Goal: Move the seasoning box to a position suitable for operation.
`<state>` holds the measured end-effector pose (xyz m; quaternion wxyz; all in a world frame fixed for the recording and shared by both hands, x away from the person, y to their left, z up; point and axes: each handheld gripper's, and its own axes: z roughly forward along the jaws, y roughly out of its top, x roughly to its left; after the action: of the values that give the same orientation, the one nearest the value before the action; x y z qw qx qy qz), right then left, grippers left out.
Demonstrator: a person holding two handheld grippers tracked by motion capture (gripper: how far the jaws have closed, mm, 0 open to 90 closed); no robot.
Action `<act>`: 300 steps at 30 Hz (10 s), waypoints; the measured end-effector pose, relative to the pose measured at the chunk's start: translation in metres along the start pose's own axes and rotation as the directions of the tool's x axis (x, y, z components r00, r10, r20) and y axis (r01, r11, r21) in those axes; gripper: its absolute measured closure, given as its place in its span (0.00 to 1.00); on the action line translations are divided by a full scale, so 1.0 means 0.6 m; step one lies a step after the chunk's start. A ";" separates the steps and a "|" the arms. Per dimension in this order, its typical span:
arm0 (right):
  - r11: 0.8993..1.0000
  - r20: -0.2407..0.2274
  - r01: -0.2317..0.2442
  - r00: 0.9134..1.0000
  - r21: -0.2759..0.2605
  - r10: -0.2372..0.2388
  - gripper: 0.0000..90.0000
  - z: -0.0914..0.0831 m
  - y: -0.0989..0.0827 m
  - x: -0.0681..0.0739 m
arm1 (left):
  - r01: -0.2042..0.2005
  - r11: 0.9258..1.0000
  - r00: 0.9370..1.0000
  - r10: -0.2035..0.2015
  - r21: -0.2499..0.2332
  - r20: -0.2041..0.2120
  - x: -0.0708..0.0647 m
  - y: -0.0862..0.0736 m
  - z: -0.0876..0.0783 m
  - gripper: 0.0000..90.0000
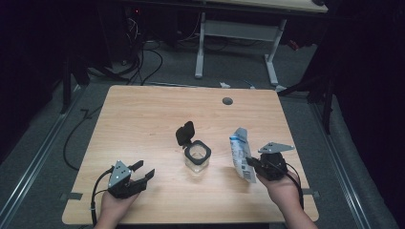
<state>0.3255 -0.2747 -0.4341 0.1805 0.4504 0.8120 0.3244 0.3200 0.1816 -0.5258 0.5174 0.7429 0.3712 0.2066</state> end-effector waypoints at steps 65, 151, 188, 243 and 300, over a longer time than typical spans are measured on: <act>0.833 -0.077 0.160 0.987 0.530 -0.140 1.00 0.035 0.109 0.004 | -0.035 0.999 0.998 0.033 0.026 0.059 -0.014 -0.001 0.009 0.45; 0.844 -0.203 0.277 0.958 0.458 -0.204 1.00 -0.008 0.201 0.130 | -0.164 0.984 0.912 0.180 -0.075 0.369 -0.308 0.069 0.197 0.48; 0.819 -0.181 0.280 0.959 0.502 -0.217 1.00 0.032 0.238 0.123 | -0.152 0.987 0.929 0.162 -0.058 0.332 -0.288 0.084 0.189 0.55; 0.803 -0.190 0.321 0.947 0.502 -0.260 1.00 0.045 0.263 0.132 | -0.160 0.985 0.933 0.174 -0.072 0.314 -0.298 0.100 0.199 0.52; 0.817 -0.182 0.314 0.949 0.483 -0.258 1.00 0.045 0.271 0.124 | -0.179 0.981 0.932 0.194 -0.078 0.307 -0.303 0.111 0.198 0.53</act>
<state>0.4021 -0.1394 -0.3415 0.0586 0.3364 0.9353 0.0931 0.3085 -0.0436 -0.4954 0.5659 0.7851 0.2070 0.1432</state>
